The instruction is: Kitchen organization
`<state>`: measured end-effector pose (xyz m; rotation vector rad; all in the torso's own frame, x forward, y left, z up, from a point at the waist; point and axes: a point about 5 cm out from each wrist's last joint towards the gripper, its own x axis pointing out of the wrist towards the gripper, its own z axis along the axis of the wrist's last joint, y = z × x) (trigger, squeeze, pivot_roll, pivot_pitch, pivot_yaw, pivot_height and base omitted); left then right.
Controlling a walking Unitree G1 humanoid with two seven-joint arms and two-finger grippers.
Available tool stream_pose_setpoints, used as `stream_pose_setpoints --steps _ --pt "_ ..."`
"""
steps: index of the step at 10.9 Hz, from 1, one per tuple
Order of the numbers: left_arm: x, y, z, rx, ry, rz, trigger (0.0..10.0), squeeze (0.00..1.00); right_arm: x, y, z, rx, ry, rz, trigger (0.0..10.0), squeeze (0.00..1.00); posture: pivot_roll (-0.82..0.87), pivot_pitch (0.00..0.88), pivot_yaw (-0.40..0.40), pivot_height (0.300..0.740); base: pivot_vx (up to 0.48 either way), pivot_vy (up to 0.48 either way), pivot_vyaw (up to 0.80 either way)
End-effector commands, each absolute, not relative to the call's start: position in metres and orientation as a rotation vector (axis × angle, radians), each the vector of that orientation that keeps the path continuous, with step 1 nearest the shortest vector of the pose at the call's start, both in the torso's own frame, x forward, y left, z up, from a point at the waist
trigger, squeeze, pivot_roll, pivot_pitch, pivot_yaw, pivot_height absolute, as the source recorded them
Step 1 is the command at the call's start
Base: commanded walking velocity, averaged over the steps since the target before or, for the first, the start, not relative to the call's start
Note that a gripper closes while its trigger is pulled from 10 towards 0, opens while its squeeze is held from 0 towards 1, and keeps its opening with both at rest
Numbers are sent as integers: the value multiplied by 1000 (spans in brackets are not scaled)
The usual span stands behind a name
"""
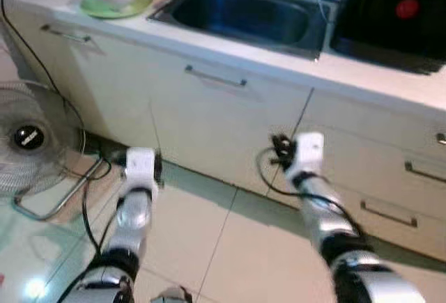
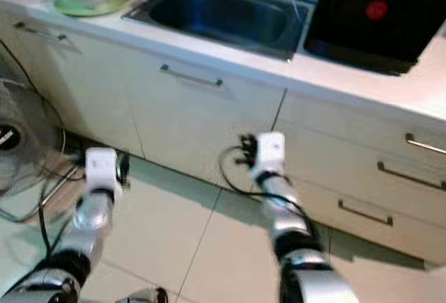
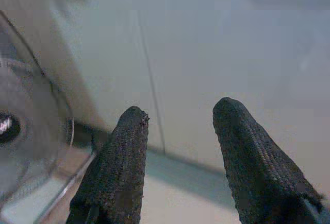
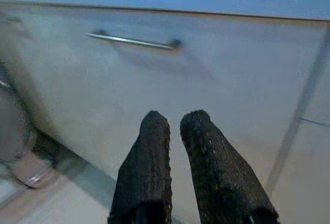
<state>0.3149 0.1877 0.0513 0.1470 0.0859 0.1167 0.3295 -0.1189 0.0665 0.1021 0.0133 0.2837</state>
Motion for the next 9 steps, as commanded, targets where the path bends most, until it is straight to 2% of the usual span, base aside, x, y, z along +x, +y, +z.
stream_pose_setpoints --steps 1,2,3,4,5,7,9 --pt "329 175 78 183 -35 52 10000 0 341 -116 94 120 -109 291 10000 0 36 47 -43 740 0 0 0" --pt "339 167 111 194 -188 42 10000 0 350 -103 124 144 -227 323 10000 0 37 42 -46 740 0 0 0" --pt "346 170 138 190 -285 104 10000 0 352 -94 141 168 -285 349 10000 0 34 37 -51 740 0 0 0" --pt "349 174 152 175 -334 138 10000 0 354 -89 147 178 -291 362 10000 0 36 33 -54 740 0 0 0" --pt "345 176 164 234 -453 150 10000 0 355 -83 153 172 -303 367 10000 0 40 30 -56 740 0 0 0" --pt "342 172 165 201 -411 150 10000 0 354 -81 153 162 -290 378 10000 0 47 24 -60 740 251 0 0" --pt "341 169 163 161 -375 150 10000 0 352 -80 154 157 -287 397 10000 0 48 31 -61 740 251 0 631"
